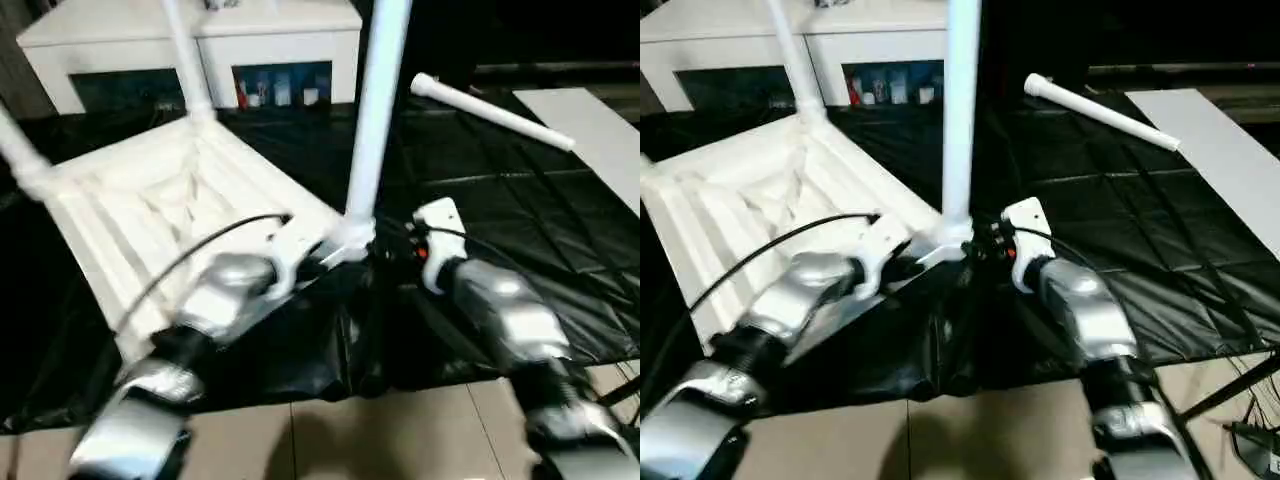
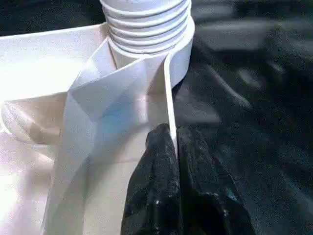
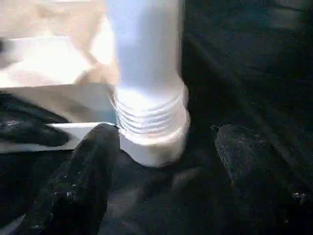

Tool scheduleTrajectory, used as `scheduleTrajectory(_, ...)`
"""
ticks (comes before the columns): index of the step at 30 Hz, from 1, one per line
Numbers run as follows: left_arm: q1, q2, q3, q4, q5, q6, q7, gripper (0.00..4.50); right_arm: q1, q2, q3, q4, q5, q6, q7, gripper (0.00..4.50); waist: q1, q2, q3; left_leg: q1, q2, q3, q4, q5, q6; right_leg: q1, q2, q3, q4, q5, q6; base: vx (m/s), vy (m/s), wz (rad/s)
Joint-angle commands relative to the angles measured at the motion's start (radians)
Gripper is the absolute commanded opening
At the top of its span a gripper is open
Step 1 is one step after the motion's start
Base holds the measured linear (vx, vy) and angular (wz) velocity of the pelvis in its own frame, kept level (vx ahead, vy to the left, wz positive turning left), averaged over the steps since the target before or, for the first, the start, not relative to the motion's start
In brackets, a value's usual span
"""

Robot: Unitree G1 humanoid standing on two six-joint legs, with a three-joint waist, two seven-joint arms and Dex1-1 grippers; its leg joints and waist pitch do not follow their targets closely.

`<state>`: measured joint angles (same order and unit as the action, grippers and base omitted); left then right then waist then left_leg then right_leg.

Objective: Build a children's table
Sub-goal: Rotate leg to tighten

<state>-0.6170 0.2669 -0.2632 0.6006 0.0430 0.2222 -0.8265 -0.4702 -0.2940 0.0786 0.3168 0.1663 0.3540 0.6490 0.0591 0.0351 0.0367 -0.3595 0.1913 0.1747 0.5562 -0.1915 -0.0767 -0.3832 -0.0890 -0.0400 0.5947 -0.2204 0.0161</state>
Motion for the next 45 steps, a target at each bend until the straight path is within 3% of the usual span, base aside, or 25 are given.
scheduleTrajectory(1, 0.063, 0.023, -0.051, -0.027, -0.020, -0.040, -0.110, 0.00, 0.016, -0.027, 0.023, -0.062, 0.020, 0.009, 0.070, 3.45, 0.005, -0.011, -0.049, 0.002, 0.033, -0.002, -0.050, -0.098, 0.090, 0.046, -0.045, 0.031, -0.054, 0.064, -0.264, 0.000, 0.000, 0.00)
scheduleTrajectory(3, 0.122, 0.104, -0.081, -0.143, -0.043, -0.048, -0.234, 0.00, 0.041, -0.084, 0.043, -0.096, 0.025, -0.024, 0.166, 3.45, 0.005, -0.009, -0.050, 0.002, 0.037, -0.003, -0.050, -0.096, 0.088, 0.047, -0.046, 0.032, -0.052, 0.071, -0.266, 0.000, 0.000, 0.00)
scheduleTrajectory(6, 0.163, 0.156, -0.084, -0.225, -0.067, -0.035, -0.297, 0.00, 0.051, -0.109, 0.056, -0.103, 0.031, -0.038, 0.226, 3.45, 0.010, 0.000, -0.054, 0.006, 0.037, -0.001, -0.045, -0.072, 0.088, 0.041, -0.040, 0.029, -0.042, 0.125, -0.281, 0.000, 0.000, 0.00)
scheduleTrajectory(9, 0.177, 0.177, -0.080, -0.261, -0.072, -0.026, -0.314, 0.00, 0.055, -0.124, 0.081, -0.113, 0.033, -0.042, 0.276, 3.45, 0.010, -0.001, -0.055, 0.004, 0.035, -0.001, -0.040, -0.055, 0.094, 0.042, -0.038, 0.025, -0.035, 0.165, -0.291, 0.000, 0.000, 0.00)
scheduleTrajectory(10, 0.183, 0.185, -0.075, -0.276, -0.072, -0.026, -0.316, 0.00, 0.059, -0.139, 0.107, -0.121, 0.032, -0.039, 0.313, 3.45, 0.010, -0.006, -0.055, 0.003, 0.034, -0.001, -0.038, -0.051, 0.098, 0.044, -0.038, 0.025, -0.034, 0.168, -0.293, 0.000, 0.000, 0.00)
scheduleTrajectory(18, 0.183, 0.195, -0.066, -0.291, -0.074, -0.021, -0.321, 0.00, 0.034, -0.142, 0.162, -0.075, -0.009, -0.112, 0.374, 3.45, 0.021, -0.005, -0.058, 0.002, 0.033, 0.000, -0.029, -0.027, 0.112, 0.043, -0.043, 0.027, -0.027, 0.174, -0.298, 0.000, 0.000, 0.00)
scheduleTrajectory(21, 0.178, 0.192, -0.066, -0.289, -0.072, -0.018, -0.318, 0.00, 0.006, -0.124, 0.167, -0.016, -0.047, -0.163, 0.343, 3.45, 0.024, -0.004, -0.059, 0.003, 0.032, 0.000, -0.027, -0.029, 0.104, 0.041, -0.042, 0.027, -0.026, 0.166, -0.300, 0.000, 0.000, 0.00)
scheduleTrajectory(29, 0.166, 0.184, -0.069, -0.275, -0.066, -0.022, -0.313, 0.00, -0.038, -0.088, 0.171, 0.065, -0.056, -0.193, 0.309, 3.45, 0.021, -0.003, -0.058, 0.001, 0.030, -0.002, -0.027, -0.087, 0.071, 0.042, -0.041, 0.028, -0.025, 0.120, -0.294, 0.000, 0.000, 0.00)
scheduleTrajectory(33, 0.163, 0.184, -0.071, -0.270, -0.062, -0.023, -0.310, 0.00, -0.048, -0.074, 0.170, 0.105, -0.061, -0.221, 0.322, 3.45, 0.021, -0.003, -0.061, 0.001, 0.029, -0.002, -0.024, -0.072, 0.076, 0.043, -0.040, 0.028, -0.022, 0.142, -0.298, 0.000, 0.000, 0.00)
scheduleTrajectory(37, 0.161, 0.183, -0.071, -0.269, -0.061, -0.022, -0.308, 0.00, -0.053, -0.065, 0.161, 0.128, -0.058, -0.230, 0.328, 3.17, 0.022, -0.004, -0.062, -0.001, 0.028, -0.002, -0.021, -0.049, 0.092, 0.044, -0.039, 0.027, -0.018, 0.174, -0.304, 0.000, 0.000, 0.00)
scheduleTrajectory(45, 0.158, 0.168, -0.072, -0.240, -0.051, -0.026, -0.284, 0.00, -0.047, -0.046, 0.149, 0.171, -0.060, -0.229, 0.294, 2.74, 0.022, -0.003, -0.061, 0.000, 0.029, -0.002, -0.021, -0.067, 0.092, 0.042, -0.040, 0.027, -0.020, 0.140, -0.307, 0.000, 0.000, 0.00)
